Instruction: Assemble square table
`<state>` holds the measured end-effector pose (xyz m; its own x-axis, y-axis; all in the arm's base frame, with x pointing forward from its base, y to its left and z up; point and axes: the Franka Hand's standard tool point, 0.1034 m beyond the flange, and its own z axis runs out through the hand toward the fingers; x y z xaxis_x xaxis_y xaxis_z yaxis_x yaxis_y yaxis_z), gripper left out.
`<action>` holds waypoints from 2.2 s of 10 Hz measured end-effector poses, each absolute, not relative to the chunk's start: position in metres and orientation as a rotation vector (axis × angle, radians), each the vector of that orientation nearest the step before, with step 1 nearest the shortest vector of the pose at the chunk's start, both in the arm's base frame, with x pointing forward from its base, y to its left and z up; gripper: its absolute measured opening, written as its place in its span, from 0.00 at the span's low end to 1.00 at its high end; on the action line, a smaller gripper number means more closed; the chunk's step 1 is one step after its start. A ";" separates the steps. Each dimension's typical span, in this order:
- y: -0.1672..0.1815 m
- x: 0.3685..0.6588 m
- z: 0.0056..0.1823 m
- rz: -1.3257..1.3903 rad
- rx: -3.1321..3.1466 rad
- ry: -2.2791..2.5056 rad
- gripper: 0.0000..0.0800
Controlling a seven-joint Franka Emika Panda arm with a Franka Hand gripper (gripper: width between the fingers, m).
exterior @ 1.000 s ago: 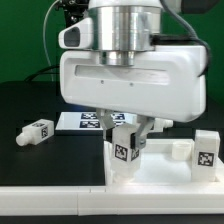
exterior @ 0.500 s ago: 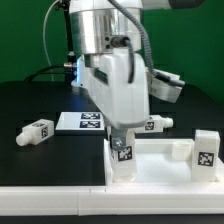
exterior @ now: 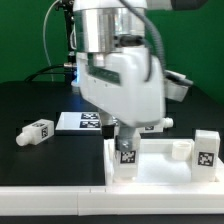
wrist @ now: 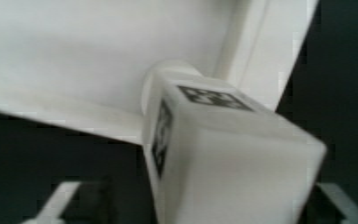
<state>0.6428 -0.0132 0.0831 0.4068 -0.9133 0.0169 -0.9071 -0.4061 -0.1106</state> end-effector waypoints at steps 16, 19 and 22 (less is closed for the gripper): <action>-0.018 0.647 0.085 -0.161 -3.115 0.438 0.36; -0.009 0.644 0.085 -0.178 -2.980 0.979 0.36; -0.013 0.641 0.086 -0.144 -2.729 1.540 0.36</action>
Offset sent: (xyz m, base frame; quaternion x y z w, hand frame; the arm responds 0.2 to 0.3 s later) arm 0.0000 0.0000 0.0000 0.0000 0.0000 -0.1296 0.9916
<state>0.6414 -0.0132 0.0861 0.5135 -0.8546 0.0775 -0.8541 -0.5177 -0.0490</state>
